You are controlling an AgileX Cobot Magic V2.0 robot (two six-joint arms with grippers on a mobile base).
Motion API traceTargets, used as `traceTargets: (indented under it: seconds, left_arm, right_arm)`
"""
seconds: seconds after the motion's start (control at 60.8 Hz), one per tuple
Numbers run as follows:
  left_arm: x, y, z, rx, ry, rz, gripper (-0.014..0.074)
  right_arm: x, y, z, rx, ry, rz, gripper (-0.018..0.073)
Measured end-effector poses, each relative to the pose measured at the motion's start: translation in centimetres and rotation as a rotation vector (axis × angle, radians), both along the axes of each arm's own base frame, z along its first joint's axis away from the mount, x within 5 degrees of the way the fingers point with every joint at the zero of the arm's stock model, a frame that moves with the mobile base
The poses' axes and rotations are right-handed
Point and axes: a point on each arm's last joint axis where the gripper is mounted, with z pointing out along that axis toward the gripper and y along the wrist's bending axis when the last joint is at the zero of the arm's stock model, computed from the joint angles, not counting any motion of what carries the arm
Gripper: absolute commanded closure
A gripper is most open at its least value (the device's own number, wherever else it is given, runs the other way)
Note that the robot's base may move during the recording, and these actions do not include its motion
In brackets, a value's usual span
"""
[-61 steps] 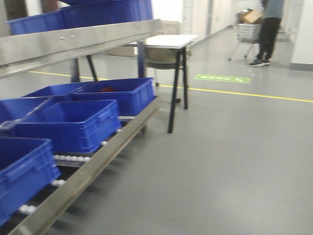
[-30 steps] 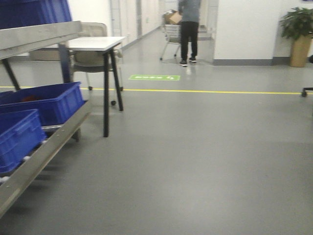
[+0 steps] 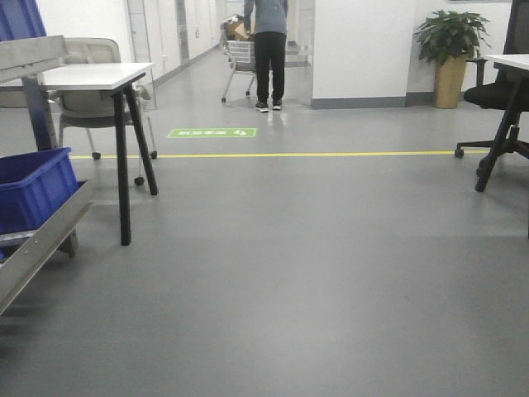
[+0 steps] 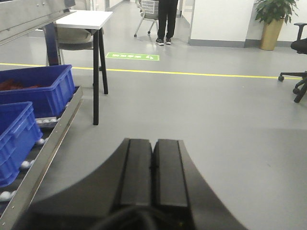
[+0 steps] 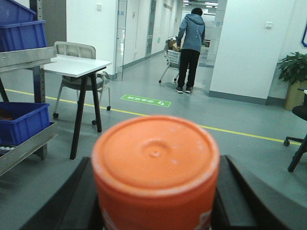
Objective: Grab orange capacitor from left shelf to right conveyor
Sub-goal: 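Drive the base to the conveyor holding the can in the right gripper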
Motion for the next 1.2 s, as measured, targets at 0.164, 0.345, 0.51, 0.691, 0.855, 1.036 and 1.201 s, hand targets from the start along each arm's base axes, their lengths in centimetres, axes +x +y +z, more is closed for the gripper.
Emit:
traceTargets:
  seconds: [0.164, 0.345, 0.51, 0.691, 0.855, 1.036, 1.201]
  left_arm:
    - [0.0, 0.0, 0.0, 0.0, 0.0, 0.0, 0.0723]
    - [0.0, 0.0, 0.0, 0.0, 0.0, 0.0, 0.0723]
    - [0.0, 0.0, 0.0, 0.0, 0.0, 0.0, 0.0723]
    - [0.0, 0.0, 0.0, 0.0, 0.0, 0.0, 0.0723]
    - [0.0, 0.0, 0.0, 0.0, 0.0, 0.0, 0.0723]
    - [0.0, 0.0, 0.0, 0.0, 0.0, 0.0, 0.0723]
    - [0.0, 0.0, 0.0, 0.0, 0.0, 0.0, 0.0723]
  right_arm:
    - [0.0, 0.0, 0.0, 0.0, 0.0, 0.0, 0.0395]
    - [0.0, 0.0, 0.0, 0.0, 0.0, 0.0, 0.0395]
    - [0.0, 0.0, 0.0, 0.0, 0.0, 0.0, 0.0395]
    - [0.0, 0.0, 0.0, 0.0, 0.0, 0.0, 0.0395]
    - [0.0, 0.0, 0.0, 0.0, 0.0, 0.0, 0.0395]
    - [0.0, 0.0, -0.02, 0.0, 0.002, 0.0, 0.0395]
    - [0.0, 0.0, -0.02, 0.0, 0.002, 0.0, 0.0395]
